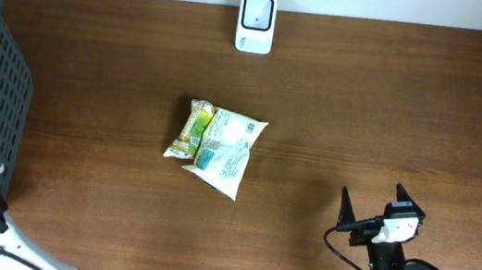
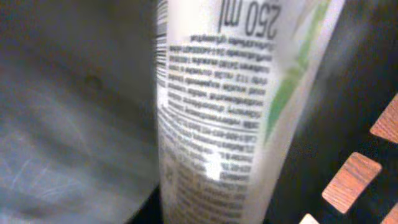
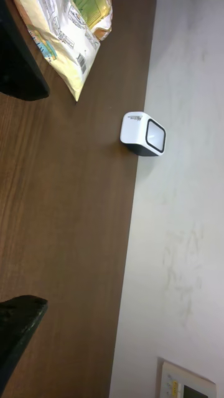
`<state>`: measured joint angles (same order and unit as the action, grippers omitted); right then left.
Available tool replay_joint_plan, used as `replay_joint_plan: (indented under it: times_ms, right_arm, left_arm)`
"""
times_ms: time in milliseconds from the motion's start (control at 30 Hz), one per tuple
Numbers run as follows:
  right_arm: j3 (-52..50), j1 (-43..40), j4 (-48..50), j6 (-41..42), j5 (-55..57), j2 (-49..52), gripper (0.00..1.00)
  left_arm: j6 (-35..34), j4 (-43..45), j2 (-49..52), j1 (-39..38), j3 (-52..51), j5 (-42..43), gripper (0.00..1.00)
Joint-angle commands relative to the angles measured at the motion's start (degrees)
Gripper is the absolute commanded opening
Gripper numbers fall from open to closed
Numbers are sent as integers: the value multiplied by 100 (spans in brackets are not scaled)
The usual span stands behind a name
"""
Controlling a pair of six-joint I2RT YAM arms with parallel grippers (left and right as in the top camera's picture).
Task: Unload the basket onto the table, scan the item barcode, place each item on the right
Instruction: 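Reach the left gripper into the basket and grasp a white 250 ml tube, then place the white tube left of the yellow pouch with the left gripper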
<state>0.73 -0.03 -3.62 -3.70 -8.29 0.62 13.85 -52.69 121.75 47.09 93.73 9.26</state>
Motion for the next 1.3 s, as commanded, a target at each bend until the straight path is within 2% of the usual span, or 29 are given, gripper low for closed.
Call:
replay_joint_plan:
  times_ms: [0,67,133,233,367,533,567,667,700,800,867,900,967,1167,1267]
  right_arm:
    - [-42,-42,-9,-35,-31,-42,99]
    - [-42,-42,-11,-37,-31,-42,99]
    - [-42,-42,-9,-37,-31,-42,99]
    - [-42,-42,-11,-35,-31,-42,99]
    - [-42,-42,-9,-35,-31,-42,99]
    - [-42,-42,-9,-35,-31,-42,99]
    - [-42,-42,-11,-37,-31,-42,99]
    - [-42,-42,-9,-35,-31,-42,99]
    - [-42,-42,-9,-37,-31,-42,98]
    - [-42,-42,-9,-37,-31,-42,99]
    - [-42,-42,-9,-35,-31,-42,99]
    - [-42,-42,-9,-35,-31,-42,99]
    - [-42,-42,-9,-35,-31,-42,99]
    - [-42,-42,-9,-37,-31,-42,99]
    - [-42,-42,-9,-35,-31,-42,99]
  left_arm:
    - [-398,-140,37,-31,66,85,12]
    - [-560,-535,37,-44,632,103,5]
    - [-876,-1143,37,-81,1661,107,1]
    - [-1211,-1915,37,-186,3189,114,1]
    - [-1283,-2638,37,-507,5307,210,2]
    - [-1351,-3014,-92,-885,6210,348,1]
    - [-1349,-3012,-293,-1043,6415,695,1]
    - [-1342,-3165,-774,-1550,6693,789,1]
    - [-1340,-3211,-894,-1716,6695,756,1]
    - [-1095,-3842,-1054,-2874,6651,33,2]
    - [-1099,-4404,-787,-3650,6369,-466,1]
    - [-1099,-4378,-586,-4068,5864,-463,0]
    - [-1104,-3917,-256,-4540,4752,-483,0]
    - [-1659,-1825,210,-5082,1401,-483,0]
    - [-1843,-1320,210,-5243,514,-485,0]
